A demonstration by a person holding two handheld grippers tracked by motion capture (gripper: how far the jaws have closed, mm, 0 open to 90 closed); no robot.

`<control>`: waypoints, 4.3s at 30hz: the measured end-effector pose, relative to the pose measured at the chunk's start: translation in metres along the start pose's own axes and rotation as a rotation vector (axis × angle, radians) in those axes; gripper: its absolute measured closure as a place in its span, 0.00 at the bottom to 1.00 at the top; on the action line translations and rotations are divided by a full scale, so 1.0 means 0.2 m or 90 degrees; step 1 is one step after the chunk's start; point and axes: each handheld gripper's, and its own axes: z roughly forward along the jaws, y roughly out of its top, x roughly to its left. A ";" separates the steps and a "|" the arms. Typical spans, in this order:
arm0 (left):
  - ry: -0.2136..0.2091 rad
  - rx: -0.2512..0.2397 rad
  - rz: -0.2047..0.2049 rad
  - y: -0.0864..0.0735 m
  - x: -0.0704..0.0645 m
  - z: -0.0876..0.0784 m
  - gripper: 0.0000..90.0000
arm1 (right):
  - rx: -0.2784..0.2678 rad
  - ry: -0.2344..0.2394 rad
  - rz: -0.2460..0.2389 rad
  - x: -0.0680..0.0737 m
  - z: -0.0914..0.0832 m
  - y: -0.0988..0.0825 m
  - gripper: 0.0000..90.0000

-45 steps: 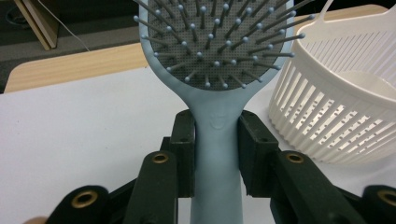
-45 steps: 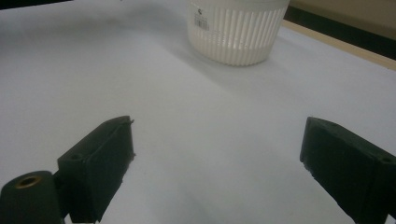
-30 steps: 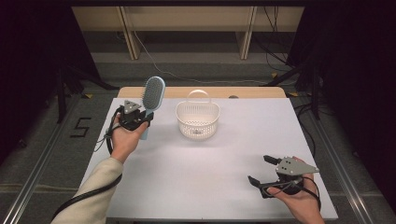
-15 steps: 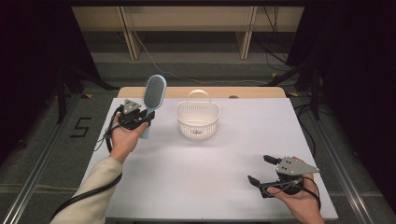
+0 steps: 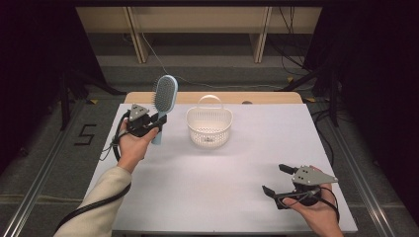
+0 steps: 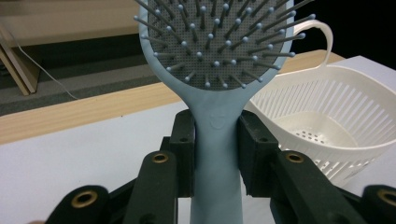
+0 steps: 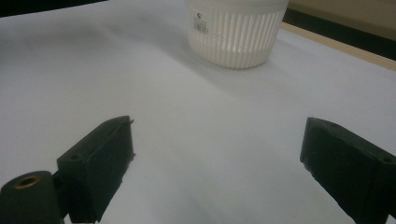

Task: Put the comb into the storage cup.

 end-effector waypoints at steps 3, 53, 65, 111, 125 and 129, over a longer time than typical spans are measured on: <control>-0.003 -0.007 0.000 0.01 -0.01 0.00 0.77 | 0.000 0.000 0.000 0.00 0.00 0.00 0.11; -0.042 -0.077 0.021 0.14 -0.13 -0.04 0.77 | -0.010 0.007 0.000 0.01 0.00 0.01 0.11; -0.056 -0.084 0.022 0.16 -0.15 -0.04 0.77 | -0.009 0.008 0.003 0.01 0.00 0.00 0.11; -0.090 -0.120 0.022 0.28 -0.24 0.01 0.77 | -0.011 0.008 0.009 0.01 0.00 0.00 0.11; -0.100 -0.122 0.018 0.31 -0.27 0.04 0.77 | -0.013 0.009 0.009 0.01 0.00 0.00 0.11; -0.102 -0.124 0.011 0.31 -0.27 0.05 0.77 | -0.012 0.010 0.009 0.01 0.00 0.00 0.11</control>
